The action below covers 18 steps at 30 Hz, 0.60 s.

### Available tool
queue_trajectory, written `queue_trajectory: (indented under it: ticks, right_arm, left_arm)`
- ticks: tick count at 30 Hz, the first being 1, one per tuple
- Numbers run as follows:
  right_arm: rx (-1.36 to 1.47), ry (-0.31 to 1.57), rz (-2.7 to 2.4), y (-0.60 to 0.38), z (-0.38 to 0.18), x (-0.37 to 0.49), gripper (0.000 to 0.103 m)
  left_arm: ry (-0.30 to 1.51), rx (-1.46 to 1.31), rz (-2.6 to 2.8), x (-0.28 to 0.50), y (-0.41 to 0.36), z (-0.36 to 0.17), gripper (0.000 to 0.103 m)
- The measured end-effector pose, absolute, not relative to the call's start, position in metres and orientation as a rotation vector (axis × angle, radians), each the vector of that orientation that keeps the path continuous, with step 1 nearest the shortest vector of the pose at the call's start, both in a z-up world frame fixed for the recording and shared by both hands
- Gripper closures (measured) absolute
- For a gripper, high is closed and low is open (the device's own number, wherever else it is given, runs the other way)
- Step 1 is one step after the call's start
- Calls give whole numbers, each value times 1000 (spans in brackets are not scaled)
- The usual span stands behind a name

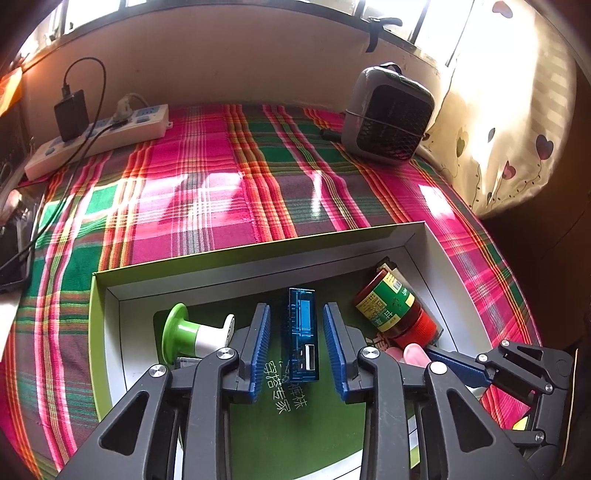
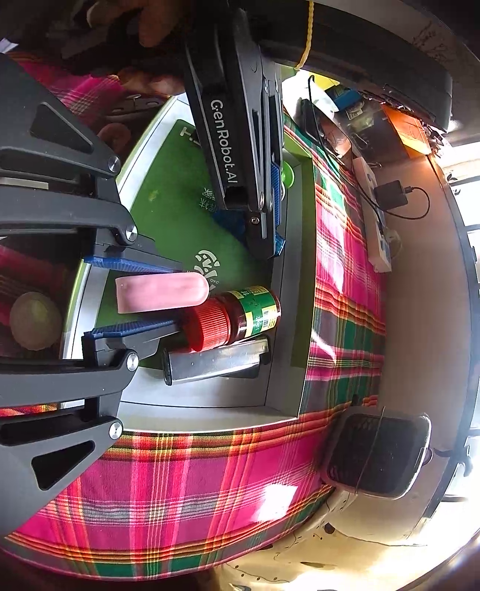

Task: Organize rigid objects
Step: 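Lower both items into the tray and open both grippers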

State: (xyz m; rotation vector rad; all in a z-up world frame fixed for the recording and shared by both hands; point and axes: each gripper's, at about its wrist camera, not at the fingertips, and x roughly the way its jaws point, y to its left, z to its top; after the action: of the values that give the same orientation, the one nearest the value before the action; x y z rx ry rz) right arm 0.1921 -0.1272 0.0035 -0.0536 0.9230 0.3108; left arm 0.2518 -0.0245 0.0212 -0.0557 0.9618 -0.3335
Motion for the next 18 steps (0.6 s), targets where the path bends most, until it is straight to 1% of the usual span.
queue_trajectory:
  ticks: [18]
  right_arm:
    - [0,876,292,-137,19,167,75]
  left_arm:
    - [912,-42,-317,208,-20,45,70]
